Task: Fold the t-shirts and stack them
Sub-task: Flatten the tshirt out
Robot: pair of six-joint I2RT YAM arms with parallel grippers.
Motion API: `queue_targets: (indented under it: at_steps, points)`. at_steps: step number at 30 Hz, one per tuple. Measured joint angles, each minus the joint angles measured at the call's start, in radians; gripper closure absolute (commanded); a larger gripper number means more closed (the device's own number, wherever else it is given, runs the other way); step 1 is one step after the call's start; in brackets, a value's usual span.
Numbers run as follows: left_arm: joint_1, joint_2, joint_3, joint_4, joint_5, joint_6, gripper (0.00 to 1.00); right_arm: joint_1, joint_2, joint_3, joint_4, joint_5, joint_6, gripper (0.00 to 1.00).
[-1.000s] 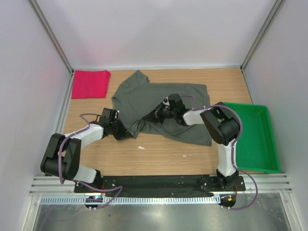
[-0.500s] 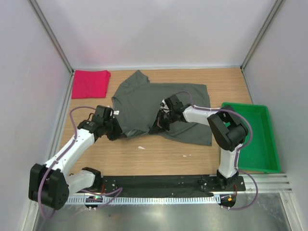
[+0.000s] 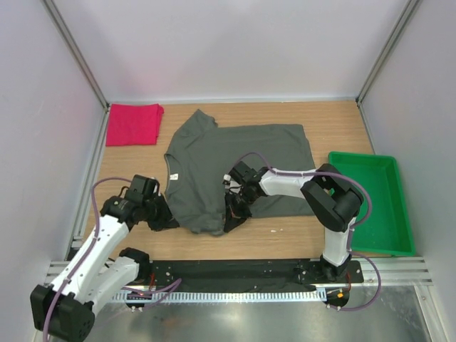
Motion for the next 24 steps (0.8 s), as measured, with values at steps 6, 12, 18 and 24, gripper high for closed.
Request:
queue_targets:
  at_steps: [6, 12, 18, 24]
  points:
    - [0.0, -0.135, 0.016, -0.136, -0.037, -0.024, 0.46, 0.038, -0.003, 0.029, -0.177, 0.018, -0.135, 0.68]
    - [0.0, -0.186, 0.095, -0.133, -0.072, -0.026, 0.47, -0.026, -0.177, 0.076, -0.333, 0.218, -0.205, 0.57]
    - [0.002, 0.069, 0.103, 0.08, -0.067, -0.009, 0.51, -0.16, -0.248, 0.125, -0.335, 0.464, -0.216, 0.54]
    - [0.039, 0.451, 0.128, 0.278, -0.06, 0.066, 0.6, -0.257, -0.207, 0.1, -0.311, 0.606, -0.244, 0.55]
